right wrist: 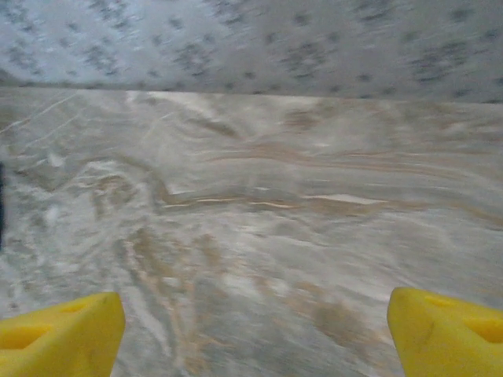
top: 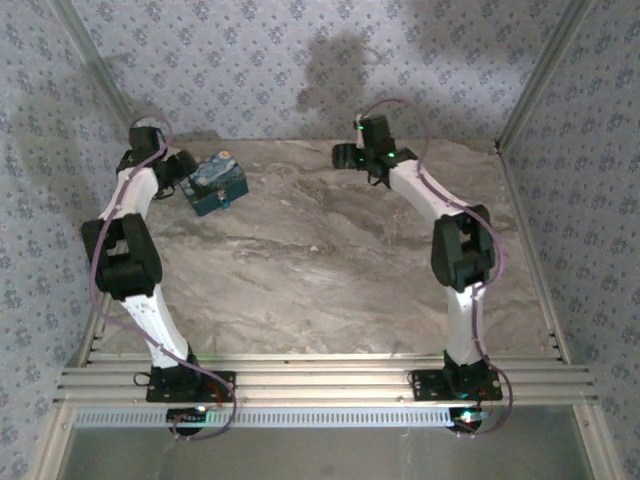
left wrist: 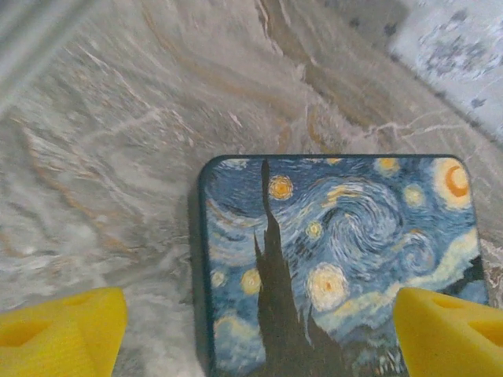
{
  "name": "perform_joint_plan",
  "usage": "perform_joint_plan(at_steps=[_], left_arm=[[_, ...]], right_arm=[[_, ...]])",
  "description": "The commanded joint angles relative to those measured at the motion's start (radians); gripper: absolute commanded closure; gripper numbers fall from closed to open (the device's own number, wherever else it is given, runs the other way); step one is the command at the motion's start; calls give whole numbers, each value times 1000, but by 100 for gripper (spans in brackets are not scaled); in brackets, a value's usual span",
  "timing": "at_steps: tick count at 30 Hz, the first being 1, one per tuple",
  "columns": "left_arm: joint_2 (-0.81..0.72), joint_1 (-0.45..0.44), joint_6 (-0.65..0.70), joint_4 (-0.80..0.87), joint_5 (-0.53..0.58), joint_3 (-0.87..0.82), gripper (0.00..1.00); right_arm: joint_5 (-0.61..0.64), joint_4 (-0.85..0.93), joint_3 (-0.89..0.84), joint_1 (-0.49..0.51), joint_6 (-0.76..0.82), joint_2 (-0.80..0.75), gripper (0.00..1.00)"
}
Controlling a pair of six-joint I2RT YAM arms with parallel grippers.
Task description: Unlock a padlock with a key
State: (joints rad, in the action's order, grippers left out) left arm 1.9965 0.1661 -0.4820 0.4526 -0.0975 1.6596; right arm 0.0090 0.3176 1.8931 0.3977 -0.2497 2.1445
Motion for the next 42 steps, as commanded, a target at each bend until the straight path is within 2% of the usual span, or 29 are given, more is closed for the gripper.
perform_joint_plan(at_steps=[1,4,7,12,17,26,29,31,37,42], left_arm=[[65,10,-63,83,-87,80,16],[114,10,-72,79,-120,97,20],[130,5,-80,47,-180,65,29],[99,-23,-95,-57,-258,-85,56],[33,-57,-130,-146,-279,-269,71],[-151,-140,-59,-158,-259,-564,75],[-211,-175,-35,-162,-250,-653,75],[-239,-206,-33,-169,-249,-695,75],[-221,-319,-62,-184,-242,-670,74],[-123,-427,-100,-180,-237,-530,74]], right_arm=[[-51,102,146,34,-68,96,13],[-86,108,233,54,-108,175,14],[-111,101,279,68,-134,221,15],[-144,87,285,78,-161,241,16],[-168,102,253,86,-171,223,17],[-182,118,142,137,-173,160,17],[-198,135,120,160,-175,158,20],[-218,138,87,172,-182,150,26],[-267,82,-101,178,-214,58,39],[-282,39,-264,120,-250,-38,42]])
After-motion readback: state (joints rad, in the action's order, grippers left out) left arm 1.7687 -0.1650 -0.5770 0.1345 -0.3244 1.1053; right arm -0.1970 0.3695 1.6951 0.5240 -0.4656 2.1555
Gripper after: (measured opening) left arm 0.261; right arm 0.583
